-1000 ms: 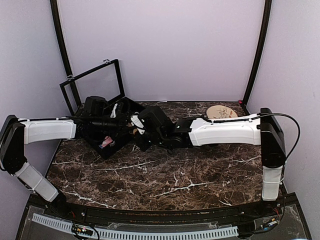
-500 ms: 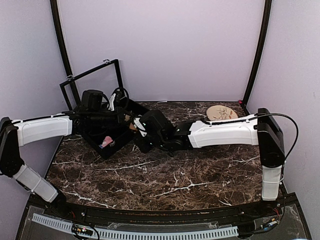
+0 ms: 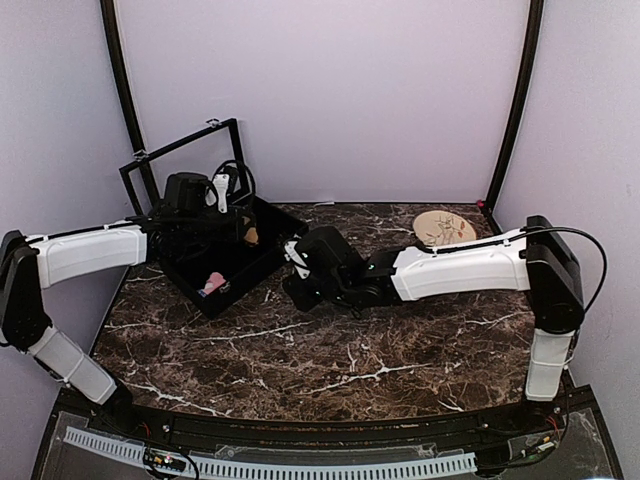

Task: Roll the socks
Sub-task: Pass from the right arm to the left, then place the sock in the storage box.

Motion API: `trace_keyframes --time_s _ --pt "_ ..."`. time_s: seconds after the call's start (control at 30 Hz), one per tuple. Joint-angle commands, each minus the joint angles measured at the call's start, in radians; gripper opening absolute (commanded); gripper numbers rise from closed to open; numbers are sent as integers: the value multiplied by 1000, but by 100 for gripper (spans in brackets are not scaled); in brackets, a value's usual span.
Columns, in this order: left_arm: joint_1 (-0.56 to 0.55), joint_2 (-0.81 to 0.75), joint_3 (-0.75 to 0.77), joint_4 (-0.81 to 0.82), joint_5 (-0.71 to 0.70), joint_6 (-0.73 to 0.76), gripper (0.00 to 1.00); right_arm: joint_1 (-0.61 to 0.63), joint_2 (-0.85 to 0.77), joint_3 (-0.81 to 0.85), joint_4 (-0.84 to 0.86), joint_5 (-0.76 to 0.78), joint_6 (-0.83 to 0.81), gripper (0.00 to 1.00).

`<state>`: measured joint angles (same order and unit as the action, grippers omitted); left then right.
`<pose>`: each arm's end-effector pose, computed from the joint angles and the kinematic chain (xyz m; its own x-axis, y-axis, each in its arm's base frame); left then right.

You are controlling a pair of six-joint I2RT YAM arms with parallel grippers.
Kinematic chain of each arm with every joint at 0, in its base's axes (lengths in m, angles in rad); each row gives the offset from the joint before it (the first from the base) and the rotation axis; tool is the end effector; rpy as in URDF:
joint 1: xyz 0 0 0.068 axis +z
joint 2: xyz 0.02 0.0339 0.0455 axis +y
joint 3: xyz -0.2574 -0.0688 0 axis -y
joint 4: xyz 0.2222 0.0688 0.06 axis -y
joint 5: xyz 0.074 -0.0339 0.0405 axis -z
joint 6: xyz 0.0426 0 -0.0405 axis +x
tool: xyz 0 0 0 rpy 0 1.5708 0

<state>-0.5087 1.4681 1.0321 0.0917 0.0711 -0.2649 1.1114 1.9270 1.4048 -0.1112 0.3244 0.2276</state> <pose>0.2868 -0.1634 0.2908 -0.4270 -0.0609 -0.9022 0.4481 0.8524 -0.2696 0.2004 0.3744 0.2282 -0.4217 -0.3701 -0.8278 -0.6575 0.7535 -0.0019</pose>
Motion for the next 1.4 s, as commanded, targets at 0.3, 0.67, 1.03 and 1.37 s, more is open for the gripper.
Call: trace_keyframes --time_s 0.3,0.67,1.03,1.37 --pt "47 239 47 269 -84 211 0 -11 -71 -43 67 14 10 53" --pt "81 412 150 319 -38 247 0 -23 -91 -67 70 13 7 53" --pt "91 482 187 282 -14 267 0 -45 -101 -70 70 5 -3 53" --pt "92 517 186 252 -18 259 0 -55 -113 -85 79 -5 -8 53"
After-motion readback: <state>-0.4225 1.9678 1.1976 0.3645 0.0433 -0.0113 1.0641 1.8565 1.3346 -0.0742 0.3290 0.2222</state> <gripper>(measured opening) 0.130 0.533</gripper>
